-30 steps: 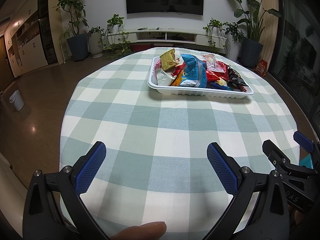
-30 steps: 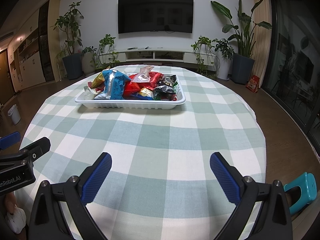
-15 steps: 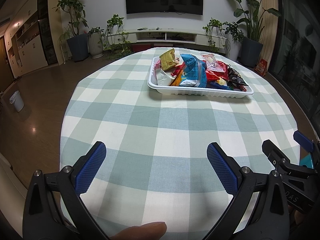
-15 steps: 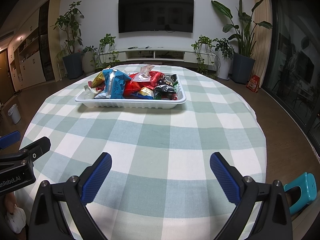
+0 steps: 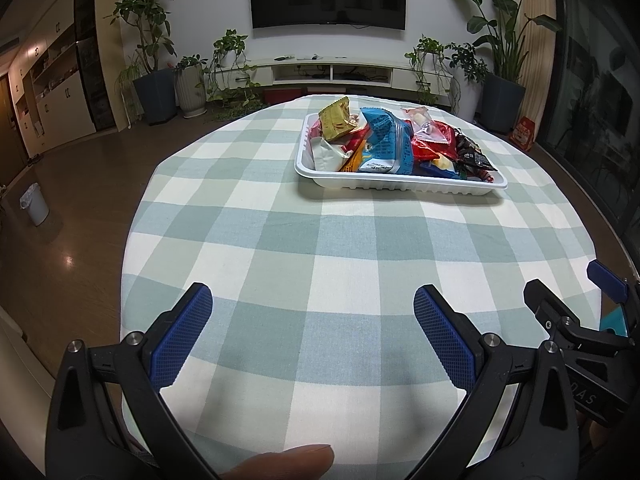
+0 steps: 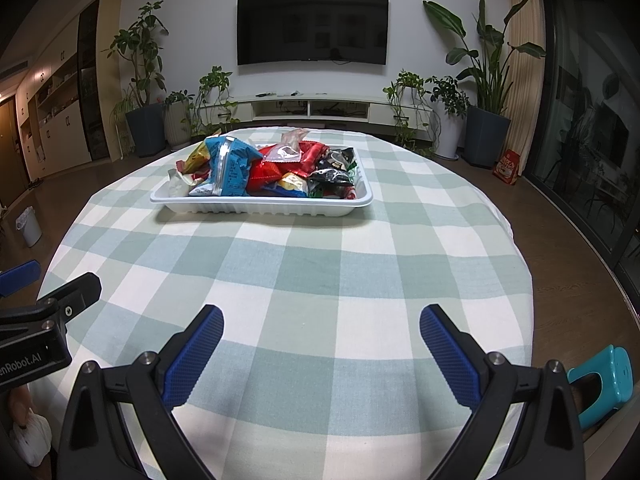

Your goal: Organize snacks

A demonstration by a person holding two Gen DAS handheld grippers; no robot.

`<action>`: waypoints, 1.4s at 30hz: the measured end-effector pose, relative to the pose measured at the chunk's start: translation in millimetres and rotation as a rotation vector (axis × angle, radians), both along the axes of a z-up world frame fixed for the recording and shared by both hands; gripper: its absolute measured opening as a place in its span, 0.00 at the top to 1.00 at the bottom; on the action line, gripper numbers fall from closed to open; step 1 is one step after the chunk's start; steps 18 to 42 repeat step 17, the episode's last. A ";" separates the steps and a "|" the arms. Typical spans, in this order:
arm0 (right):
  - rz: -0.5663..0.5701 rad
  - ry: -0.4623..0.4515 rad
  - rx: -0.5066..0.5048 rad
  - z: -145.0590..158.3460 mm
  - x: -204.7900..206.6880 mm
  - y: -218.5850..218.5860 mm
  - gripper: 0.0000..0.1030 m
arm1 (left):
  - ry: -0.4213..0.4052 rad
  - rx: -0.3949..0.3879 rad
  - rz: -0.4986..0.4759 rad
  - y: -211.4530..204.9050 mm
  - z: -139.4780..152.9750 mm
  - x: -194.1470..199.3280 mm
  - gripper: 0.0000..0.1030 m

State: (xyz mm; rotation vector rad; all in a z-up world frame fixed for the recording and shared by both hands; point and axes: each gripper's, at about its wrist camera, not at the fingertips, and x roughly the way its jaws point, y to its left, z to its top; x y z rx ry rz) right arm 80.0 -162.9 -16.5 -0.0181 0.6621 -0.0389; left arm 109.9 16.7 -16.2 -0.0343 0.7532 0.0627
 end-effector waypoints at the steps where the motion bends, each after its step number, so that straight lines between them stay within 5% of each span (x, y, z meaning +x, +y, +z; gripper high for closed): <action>1: 0.000 0.000 0.000 0.6 0.8 0.0 0.02 | 0.000 0.001 0.000 0.0 0.0 0.0 0.01; 42: 0.001 0.009 -0.002 -1.1 -2.2 -0.1 0.02 | -0.058 0.051 0.007 3.1 4.4 -7.4 0.01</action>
